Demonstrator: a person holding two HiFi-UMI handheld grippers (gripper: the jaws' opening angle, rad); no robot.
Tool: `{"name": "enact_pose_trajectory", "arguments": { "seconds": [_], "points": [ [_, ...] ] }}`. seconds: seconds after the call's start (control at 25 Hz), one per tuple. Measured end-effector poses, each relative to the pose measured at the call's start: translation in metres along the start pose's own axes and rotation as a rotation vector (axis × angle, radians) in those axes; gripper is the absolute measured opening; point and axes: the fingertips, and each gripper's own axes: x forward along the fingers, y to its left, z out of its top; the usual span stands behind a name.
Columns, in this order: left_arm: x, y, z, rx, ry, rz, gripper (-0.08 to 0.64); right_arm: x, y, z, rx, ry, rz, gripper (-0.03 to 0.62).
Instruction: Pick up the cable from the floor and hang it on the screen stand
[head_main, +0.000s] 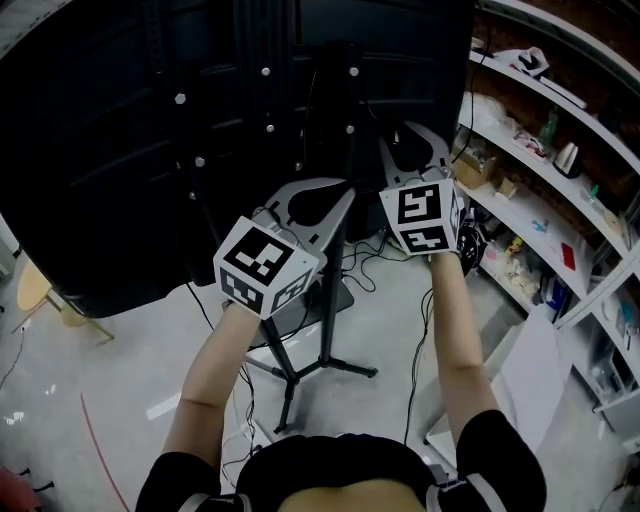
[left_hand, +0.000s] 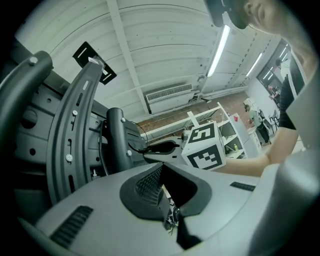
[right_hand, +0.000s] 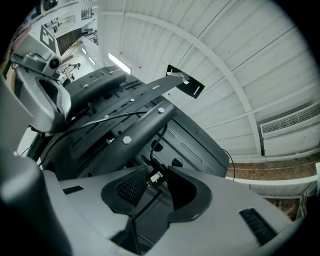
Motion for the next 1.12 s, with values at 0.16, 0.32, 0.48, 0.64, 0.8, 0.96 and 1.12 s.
{"name": "enact_pose_trajectory", "arguments": {
  "seconds": [0.16,0.32,0.48,0.64,0.8,0.96,1.12],
  "points": [
    [-0.005,-0.017,-0.010,-0.044,0.004,-0.035,0.008,-0.010,0.010,-0.001,-0.029,0.011,-0.038,0.146],
    [-0.012,-0.031,-0.022,-0.057,0.015,-0.054,0.008,-0.024,0.022,-0.002,-0.028,0.027,-0.050,0.146],
    [-0.024,-0.046,-0.035,-0.086,0.019,-0.080,0.008,-0.049,0.042,-0.007,0.025,0.041,-0.032,0.146],
    [-0.039,-0.058,-0.046,-0.128,0.020,-0.093,0.006,-0.083,0.064,-0.009,0.093,0.061,-0.021,0.146],
    [-0.061,-0.071,-0.060,-0.188,0.022,-0.110,0.008,-0.127,0.093,-0.014,0.276,0.071,0.018,0.146],
    [-0.084,-0.084,-0.087,-0.252,0.051,-0.129,0.008,-0.169,0.138,-0.029,0.382,0.147,0.065,0.144],
    [-0.108,-0.098,-0.118,-0.276,0.099,-0.136,0.008,-0.206,0.178,-0.043,0.488,0.221,0.059,0.081]
  ]
}}
